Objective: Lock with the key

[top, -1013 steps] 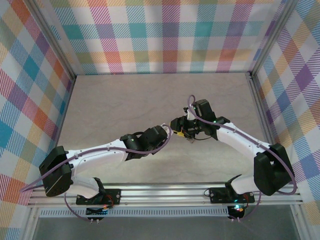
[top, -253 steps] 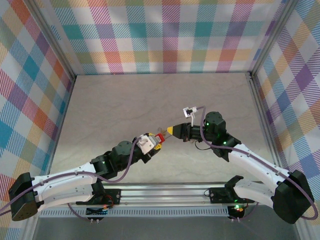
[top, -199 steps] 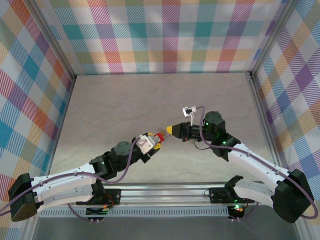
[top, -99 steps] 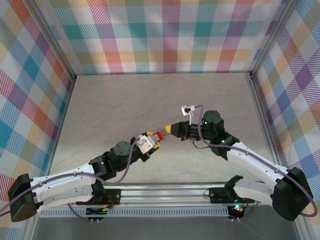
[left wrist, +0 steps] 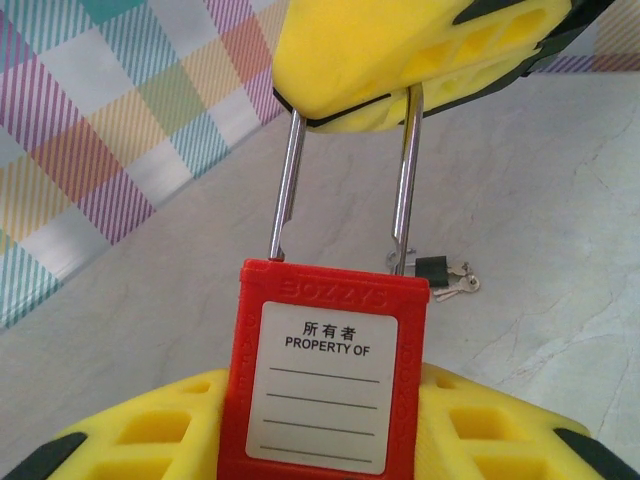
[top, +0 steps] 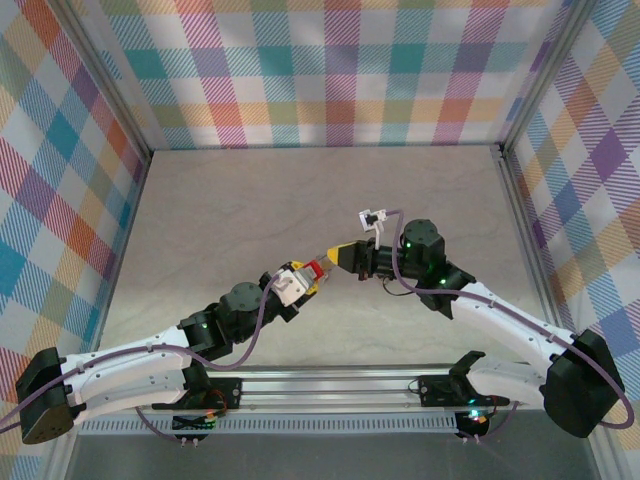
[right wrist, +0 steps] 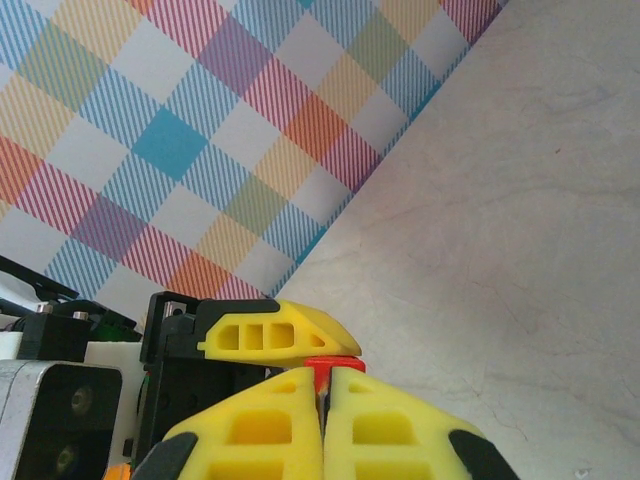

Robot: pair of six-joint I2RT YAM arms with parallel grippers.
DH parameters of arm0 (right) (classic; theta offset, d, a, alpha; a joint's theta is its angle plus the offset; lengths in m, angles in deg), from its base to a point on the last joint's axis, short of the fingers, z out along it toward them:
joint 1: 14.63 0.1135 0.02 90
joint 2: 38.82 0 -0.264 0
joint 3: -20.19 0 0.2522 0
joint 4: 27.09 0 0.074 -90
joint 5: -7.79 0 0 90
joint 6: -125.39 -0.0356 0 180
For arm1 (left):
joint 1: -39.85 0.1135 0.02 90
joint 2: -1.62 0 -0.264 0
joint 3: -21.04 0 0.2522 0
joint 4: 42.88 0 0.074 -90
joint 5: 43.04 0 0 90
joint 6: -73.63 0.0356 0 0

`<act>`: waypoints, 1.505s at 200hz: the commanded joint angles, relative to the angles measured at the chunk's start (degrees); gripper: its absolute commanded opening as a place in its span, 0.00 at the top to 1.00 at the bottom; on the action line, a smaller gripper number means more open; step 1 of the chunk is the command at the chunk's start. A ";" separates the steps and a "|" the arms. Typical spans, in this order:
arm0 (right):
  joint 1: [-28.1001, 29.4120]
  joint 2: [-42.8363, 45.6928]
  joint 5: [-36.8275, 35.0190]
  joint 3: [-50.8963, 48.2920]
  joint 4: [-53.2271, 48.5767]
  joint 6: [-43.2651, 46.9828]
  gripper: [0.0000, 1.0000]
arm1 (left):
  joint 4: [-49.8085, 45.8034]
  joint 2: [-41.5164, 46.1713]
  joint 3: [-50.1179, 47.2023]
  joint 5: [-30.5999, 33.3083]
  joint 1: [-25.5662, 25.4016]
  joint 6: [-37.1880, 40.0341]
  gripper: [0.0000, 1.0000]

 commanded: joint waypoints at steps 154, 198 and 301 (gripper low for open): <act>4.63 -5.79 6.07 2.88 -7.36 1.50 1.00 | 22.48 3.24 8.32 -5.09 -0.25 5.44 1.00; 4.63 -6.22 2.84 4.34 -11.30 1.73 1.00 | 22.73 2.77 8.89 -5.19 -0.25 5.77 1.00; 5.25 -7.71 6.06 4.29 -9.24 2.24 1.00 | 22.52 2.62 9.14 -4.59 -0.25 5.54 1.00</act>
